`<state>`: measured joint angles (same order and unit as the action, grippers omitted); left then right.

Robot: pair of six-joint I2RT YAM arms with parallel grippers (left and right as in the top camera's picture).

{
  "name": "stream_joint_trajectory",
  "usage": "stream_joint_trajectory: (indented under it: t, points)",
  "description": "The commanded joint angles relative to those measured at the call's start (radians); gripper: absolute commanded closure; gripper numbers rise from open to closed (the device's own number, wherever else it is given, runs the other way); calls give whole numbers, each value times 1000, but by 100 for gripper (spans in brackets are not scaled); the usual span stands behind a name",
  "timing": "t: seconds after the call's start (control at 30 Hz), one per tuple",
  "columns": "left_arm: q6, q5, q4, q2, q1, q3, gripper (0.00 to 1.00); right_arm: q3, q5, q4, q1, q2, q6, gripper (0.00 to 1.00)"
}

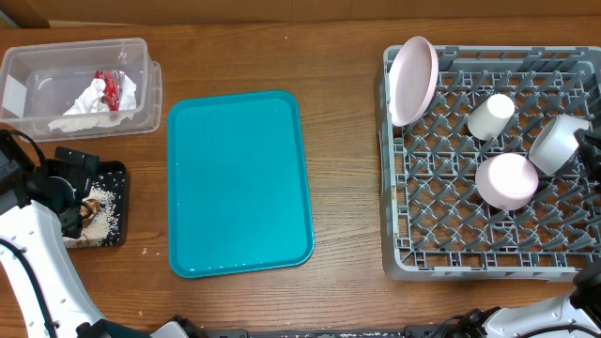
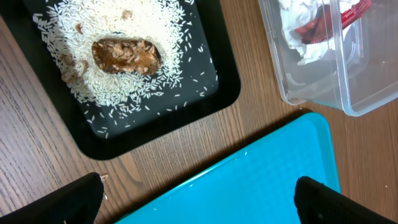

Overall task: Sort waste into correct bins and load items into the dishwasher
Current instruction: 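Lower the bowl into the rack beside the pink bowl and release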

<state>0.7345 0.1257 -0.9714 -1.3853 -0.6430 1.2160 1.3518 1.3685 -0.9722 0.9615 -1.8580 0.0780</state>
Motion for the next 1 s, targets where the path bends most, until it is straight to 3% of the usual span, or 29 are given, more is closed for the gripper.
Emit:
stream_joint_trajectory:
  t: [0.0,0.47,0.67,0.97]
  points:
    - [13,-10,1,-1,2,-2,0,-4,-52,-21,2,16,-3,96]
    - [14,-10,1,-1,2,-2,0,-4,-102,-10,-58,16,-5,96]
    - [13,-10,1,-1,2,-2,0,-4,-192,60,-49,16,-157,96]
    - [14,-10,1,-1,2,-2,0,-3,-209,78,-33,16,-210,96]
